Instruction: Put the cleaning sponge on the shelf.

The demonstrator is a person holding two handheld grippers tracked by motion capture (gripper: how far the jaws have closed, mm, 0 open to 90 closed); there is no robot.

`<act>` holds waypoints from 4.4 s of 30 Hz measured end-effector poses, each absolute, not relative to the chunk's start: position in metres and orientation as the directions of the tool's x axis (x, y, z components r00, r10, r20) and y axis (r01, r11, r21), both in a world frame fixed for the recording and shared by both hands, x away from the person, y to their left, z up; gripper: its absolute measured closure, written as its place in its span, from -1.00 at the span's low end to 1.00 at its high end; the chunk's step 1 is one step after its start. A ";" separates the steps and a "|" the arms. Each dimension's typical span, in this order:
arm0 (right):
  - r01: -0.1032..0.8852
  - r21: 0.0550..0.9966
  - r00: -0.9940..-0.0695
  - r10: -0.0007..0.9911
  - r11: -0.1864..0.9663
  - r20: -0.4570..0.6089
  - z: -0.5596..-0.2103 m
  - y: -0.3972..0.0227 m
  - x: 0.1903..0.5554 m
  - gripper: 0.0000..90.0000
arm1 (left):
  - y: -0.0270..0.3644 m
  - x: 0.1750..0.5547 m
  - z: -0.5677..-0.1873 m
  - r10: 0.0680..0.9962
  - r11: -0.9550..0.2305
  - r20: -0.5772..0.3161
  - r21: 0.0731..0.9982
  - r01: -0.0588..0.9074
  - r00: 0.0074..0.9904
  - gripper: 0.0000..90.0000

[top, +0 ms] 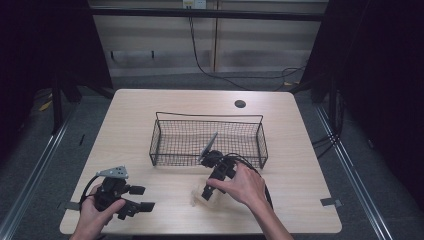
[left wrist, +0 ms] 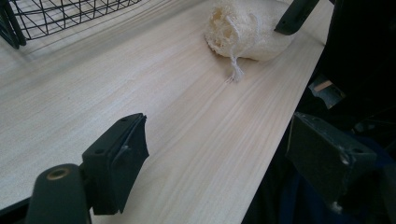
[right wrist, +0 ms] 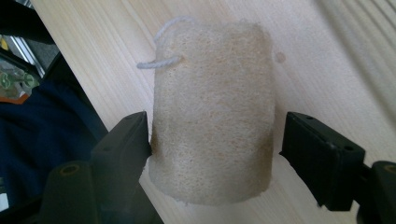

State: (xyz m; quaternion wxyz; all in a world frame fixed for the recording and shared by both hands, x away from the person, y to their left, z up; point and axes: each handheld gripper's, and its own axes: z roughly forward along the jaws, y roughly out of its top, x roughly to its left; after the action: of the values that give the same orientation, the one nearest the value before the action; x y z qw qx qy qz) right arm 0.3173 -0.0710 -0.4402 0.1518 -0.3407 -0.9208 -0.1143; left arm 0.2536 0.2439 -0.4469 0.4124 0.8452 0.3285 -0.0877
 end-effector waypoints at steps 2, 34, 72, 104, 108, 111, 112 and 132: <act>0.658 0.104 -0.724 0.588 0.746 0.360 -0.442 -0.069 0.318 -0.49 | 0.244 0.254 -0.447 0.483 -0.445 -0.419 0.639 0.628 0.769 -0.56; 0.622 0.051 -0.742 0.568 0.781 0.356 -0.436 -0.063 0.313 -0.44 | 0.244 0.254 -0.447 0.481 -0.443 -0.420 0.641 0.627 0.770 -0.56; 0.593 0.061 -0.769 0.542 0.803 0.341 -0.386 -0.073 0.316 -0.44 | 0.243 0.254 -0.448 0.483 -0.447 -0.419 0.637 0.628 0.769 -0.56; 0.722 0.155 -0.685 0.664 0.674 0.300 -0.337 -0.112 0.347 -0.43 | 0.242 0.254 -0.448 0.477 -0.450 -0.423 0.635 0.628 0.770 -0.56; 0.741 0.148 -0.664 0.685 0.654 0.299 -0.332 -0.116 0.353 -0.43 | 0.242 0.254 -0.448 0.477 -0.451 -0.422 0.636 0.626 0.771 -0.56; 0.753 0.150 -0.652 0.699 0.640 0.294 -0.329 -0.117 0.356 -0.43 | 0.243 0.254 -0.448 0.476 -0.450 -0.423 0.637 0.626 0.771 -0.56; 0.761 0.149 -0.645 0.708 0.632 0.289 -0.328 -0.117 0.358 -0.43 | 0.243 0.254 -0.448 0.475 -0.450 -0.423 0.637 0.626 0.772 -0.56; 0.865 0.164 -0.503 0.820 0.475 0.275 -0.336 -0.137 0.381 -0.43 | 0.243 0.254 -0.448 0.474 -0.448 -0.426 0.637 0.627 0.771 -0.56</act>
State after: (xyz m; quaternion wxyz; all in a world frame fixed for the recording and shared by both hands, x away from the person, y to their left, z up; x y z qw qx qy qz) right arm 0.3808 -0.1372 -0.3356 0.0794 -0.4923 -0.8551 -0.1416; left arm 0.2539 0.2432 -0.4476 0.4122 0.8459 0.3254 -0.0932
